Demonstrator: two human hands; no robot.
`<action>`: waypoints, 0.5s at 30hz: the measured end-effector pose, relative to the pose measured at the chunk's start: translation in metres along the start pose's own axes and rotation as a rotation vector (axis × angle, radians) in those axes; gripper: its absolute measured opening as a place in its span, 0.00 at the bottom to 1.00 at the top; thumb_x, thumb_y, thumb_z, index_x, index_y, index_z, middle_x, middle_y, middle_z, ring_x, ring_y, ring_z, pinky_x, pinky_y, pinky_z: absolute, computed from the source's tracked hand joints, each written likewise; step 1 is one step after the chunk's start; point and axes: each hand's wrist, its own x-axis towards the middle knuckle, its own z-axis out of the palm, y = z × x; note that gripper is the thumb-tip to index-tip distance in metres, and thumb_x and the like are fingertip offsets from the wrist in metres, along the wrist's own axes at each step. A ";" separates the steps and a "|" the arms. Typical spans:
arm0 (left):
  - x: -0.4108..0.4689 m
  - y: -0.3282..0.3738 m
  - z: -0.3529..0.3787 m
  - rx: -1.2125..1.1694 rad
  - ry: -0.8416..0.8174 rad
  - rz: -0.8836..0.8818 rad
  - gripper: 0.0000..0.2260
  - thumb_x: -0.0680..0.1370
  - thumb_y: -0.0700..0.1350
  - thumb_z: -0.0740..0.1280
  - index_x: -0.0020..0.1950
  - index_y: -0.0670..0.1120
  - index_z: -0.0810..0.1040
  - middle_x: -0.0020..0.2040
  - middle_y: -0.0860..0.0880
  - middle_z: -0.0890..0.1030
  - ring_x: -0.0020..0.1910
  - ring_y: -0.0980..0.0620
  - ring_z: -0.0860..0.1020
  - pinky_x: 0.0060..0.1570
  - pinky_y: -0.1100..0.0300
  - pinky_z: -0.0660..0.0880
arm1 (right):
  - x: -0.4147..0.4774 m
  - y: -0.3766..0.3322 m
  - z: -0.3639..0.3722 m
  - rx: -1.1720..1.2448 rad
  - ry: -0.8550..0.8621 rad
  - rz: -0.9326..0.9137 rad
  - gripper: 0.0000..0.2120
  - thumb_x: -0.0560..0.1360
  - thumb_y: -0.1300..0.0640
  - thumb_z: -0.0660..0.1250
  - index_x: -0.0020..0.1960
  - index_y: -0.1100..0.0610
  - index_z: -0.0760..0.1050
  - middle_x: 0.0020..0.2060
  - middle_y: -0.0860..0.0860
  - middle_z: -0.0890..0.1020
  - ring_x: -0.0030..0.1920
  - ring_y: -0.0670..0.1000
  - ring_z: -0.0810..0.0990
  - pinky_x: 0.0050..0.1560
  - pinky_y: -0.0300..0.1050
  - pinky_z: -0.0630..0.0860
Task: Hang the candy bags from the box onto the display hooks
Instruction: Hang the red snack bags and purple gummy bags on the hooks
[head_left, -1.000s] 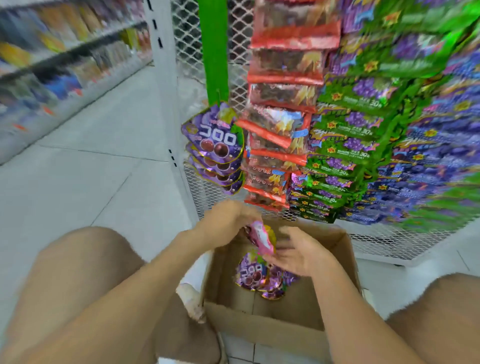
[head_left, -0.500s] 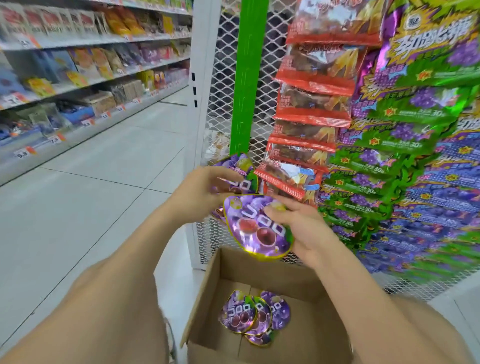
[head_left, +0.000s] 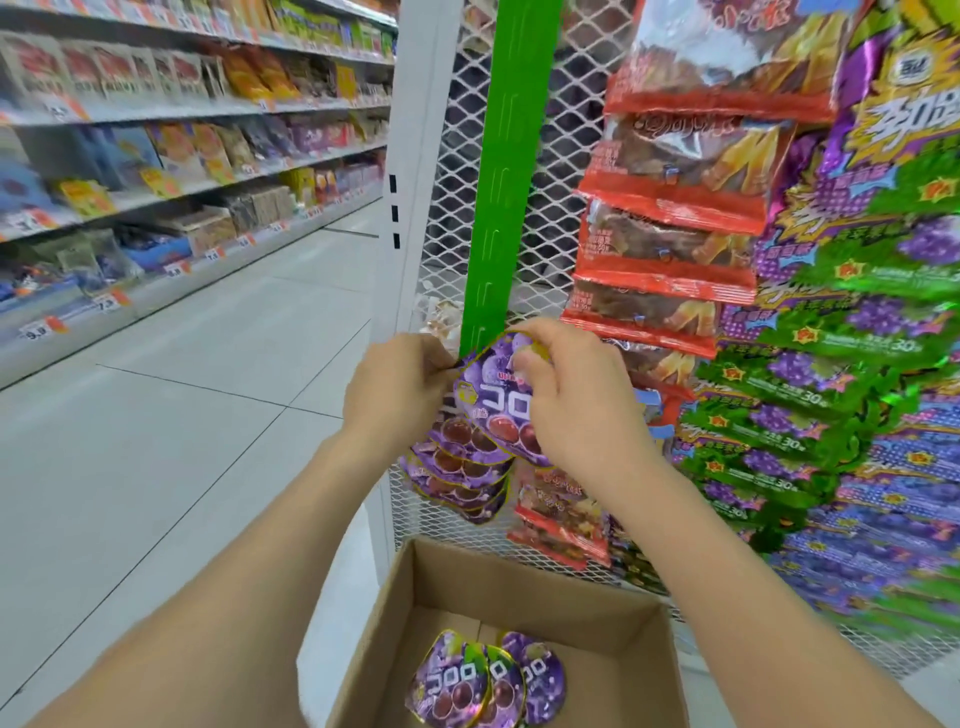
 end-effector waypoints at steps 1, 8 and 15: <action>0.002 -0.002 -0.003 -0.032 -0.007 -0.020 0.09 0.71 0.58 0.70 0.41 0.54 0.83 0.40 0.52 0.87 0.45 0.45 0.86 0.48 0.50 0.81 | 0.006 0.001 0.004 0.034 0.031 0.016 0.10 0.83 0.60 0.64 0.60 0.49 0.78 0.48 0.49 0.84 0.53 0.57 0.80 0.46 0.49 0.64; 0.005 -0.002 -0.005 -0.080 -0.033 0.056 0.08 0.75 0.44 0.70 0.52 0.53 0.84 0.46 0.53 0.87 0.45 0.52 0.86 0.47 0.60 0.78 | 0.000 0.018 0.025 0.009 0.271 0.077 0.06 0.80 0.46 0.71 0.50 0.48 0.80 0.41 0.45 0.86 0.47 0.56 0.83 0.50 0.51 0.66; -0.004 0.031 -0.005 -0.573 -0.002 0.098 0.11 0.79 0.38 0.66 0.57 0.49 0.83 0.50 0.55 0.88 0.50 0.59 0.85 0.51 0.63 0.78 | -0.018 0.013 0.022 0.037 0.260 -0.010 0.06 0.82 0.55 0.69 0.50 0.52 0.84 0.31 0.47 0.80 0.33 0.56 0.71 0.42 0.55 0.71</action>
